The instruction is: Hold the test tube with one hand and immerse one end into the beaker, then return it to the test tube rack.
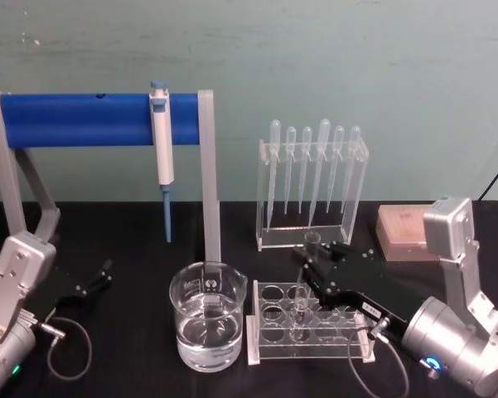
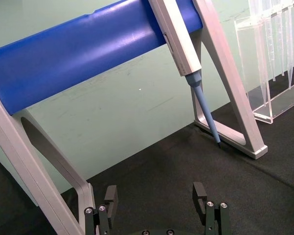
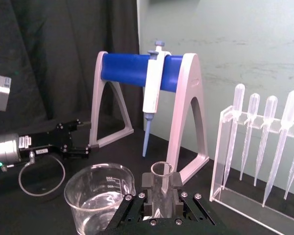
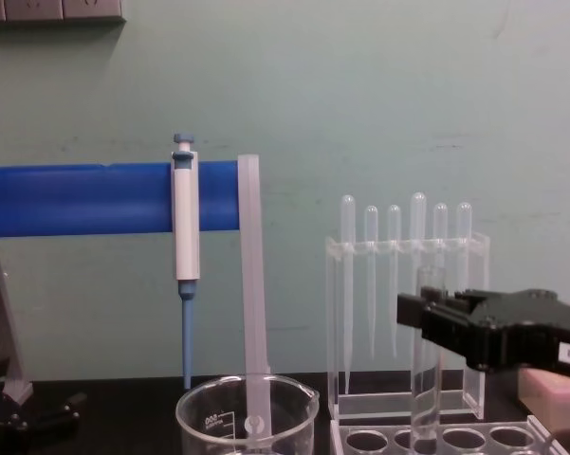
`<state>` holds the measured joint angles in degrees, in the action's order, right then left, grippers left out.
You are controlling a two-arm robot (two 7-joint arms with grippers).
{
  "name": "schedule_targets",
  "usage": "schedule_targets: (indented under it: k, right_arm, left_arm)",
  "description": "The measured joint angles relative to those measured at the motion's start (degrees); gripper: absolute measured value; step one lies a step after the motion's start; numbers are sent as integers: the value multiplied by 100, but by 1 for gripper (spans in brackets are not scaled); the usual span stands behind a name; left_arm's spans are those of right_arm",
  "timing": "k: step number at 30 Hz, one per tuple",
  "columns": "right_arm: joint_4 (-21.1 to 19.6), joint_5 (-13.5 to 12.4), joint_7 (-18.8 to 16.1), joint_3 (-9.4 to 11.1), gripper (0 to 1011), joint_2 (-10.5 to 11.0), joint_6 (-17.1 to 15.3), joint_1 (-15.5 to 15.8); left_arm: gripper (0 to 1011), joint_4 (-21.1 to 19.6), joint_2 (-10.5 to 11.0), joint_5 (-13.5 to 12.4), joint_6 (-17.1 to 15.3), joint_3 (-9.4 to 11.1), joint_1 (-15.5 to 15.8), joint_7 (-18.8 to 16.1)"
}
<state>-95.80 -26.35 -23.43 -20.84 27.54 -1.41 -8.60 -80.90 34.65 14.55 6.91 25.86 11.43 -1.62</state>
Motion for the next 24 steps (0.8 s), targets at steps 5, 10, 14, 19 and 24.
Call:
schedule_targets:
  k: [5,10,14,19,24]
  right_arm:
    - [109,114,-38,-11,224,-10,69,11]
    - [133,258,-84,-70,224,23,53,-18]
    - [123,402,-110,-126,254,43,-6,-58]
    - [78,485,-107,-134,390,40,-57,-63]
    - [-70,466,-99,-43,544,32,-102,-27]
  left_arm:
    - [1000,0,0,0,0,0,0,0]
    - [1000,0,0,0,0,0,0,0]
    - [1000,0,0,0,0,0,0,0]
    - [1000,0,0,0,0,0,0,0]
    - [1000,0,0,0,0,0,0,0]
